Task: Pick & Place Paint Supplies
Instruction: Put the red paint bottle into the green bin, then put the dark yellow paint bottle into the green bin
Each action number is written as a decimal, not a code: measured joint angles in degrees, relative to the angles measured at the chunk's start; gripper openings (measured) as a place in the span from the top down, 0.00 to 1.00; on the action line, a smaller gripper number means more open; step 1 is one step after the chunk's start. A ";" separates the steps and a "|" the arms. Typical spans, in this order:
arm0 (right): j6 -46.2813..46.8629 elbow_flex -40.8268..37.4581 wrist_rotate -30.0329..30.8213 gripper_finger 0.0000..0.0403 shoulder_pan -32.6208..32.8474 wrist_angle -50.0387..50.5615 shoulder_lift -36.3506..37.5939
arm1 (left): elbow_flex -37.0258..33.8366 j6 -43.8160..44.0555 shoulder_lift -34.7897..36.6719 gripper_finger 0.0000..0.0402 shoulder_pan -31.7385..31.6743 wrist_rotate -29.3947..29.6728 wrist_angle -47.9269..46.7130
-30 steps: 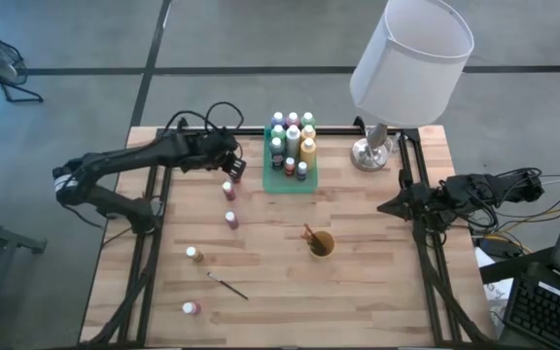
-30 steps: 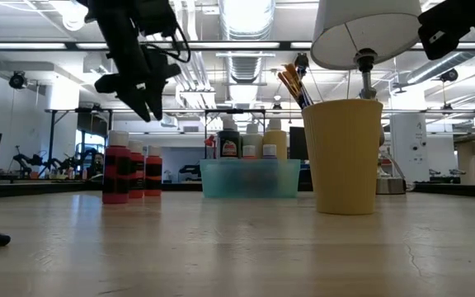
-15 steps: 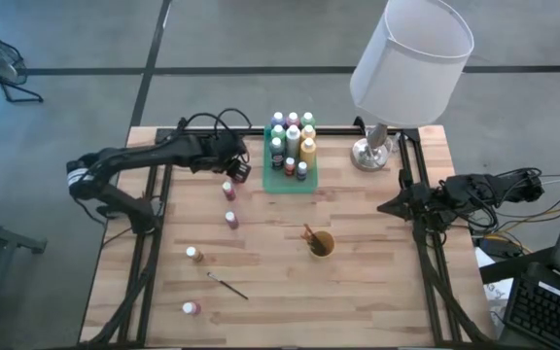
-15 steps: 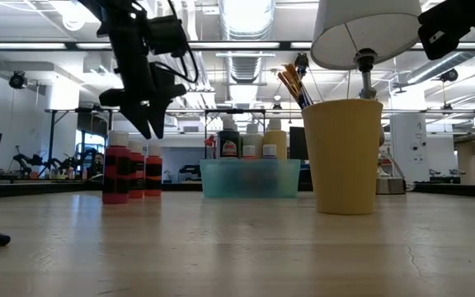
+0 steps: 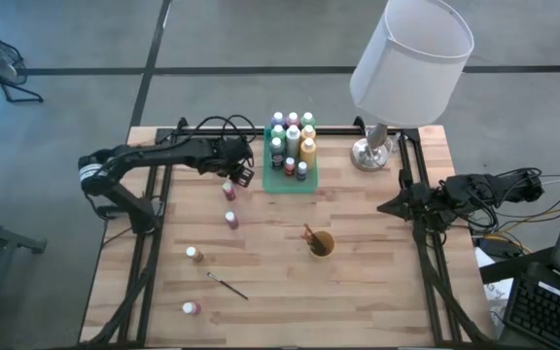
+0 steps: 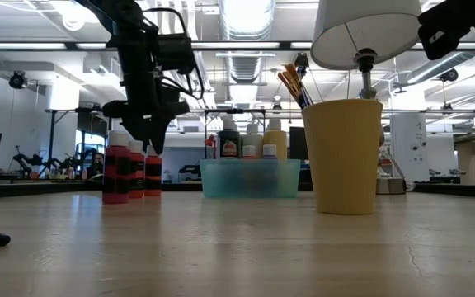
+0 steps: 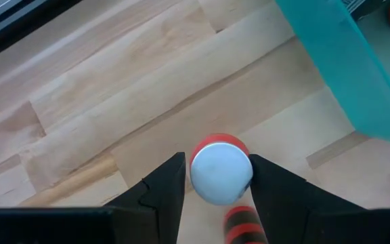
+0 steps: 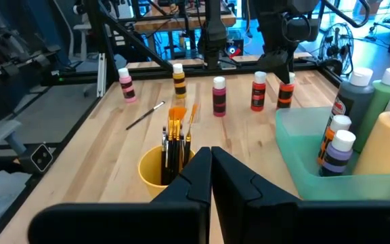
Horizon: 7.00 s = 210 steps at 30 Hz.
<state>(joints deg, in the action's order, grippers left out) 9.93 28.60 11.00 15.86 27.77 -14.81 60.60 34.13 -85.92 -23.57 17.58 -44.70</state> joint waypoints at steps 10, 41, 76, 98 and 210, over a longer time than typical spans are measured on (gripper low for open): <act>-0.02 0.00 0.02 0.98 0.01 0.00 0.00 | 0.00 -2.58 -0.06 0.67 -0.02 0.02 0.12; -0.01 0.00 0.02 0.98 0.02 0.02 0.02 | 11.87 -7.76 8.98 0.69 1.97 -9.12 2.71; -0.02 -0.02 0.02 0.98 0.02 0.00 -0.02 | 16.10 -8.54 -10.48 0.69 4.59 -3.83 13.14; -0.02 -0.02 0.02 0.98 0.00 0.07 -0.02 | 20.11 -8.13 -18.55 0.69 4.63 -2.31 12.43; -0.02 -0.02 0.00 0.98 0.01 0.39 0.00 | 27.06 -0.48 -5.74 0.57 36.72 2.03 -28.56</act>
<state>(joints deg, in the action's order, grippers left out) 9.91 28.58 11.00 15.87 28.16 -14.81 87.66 33.65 -91.66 13.15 19.61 -73.26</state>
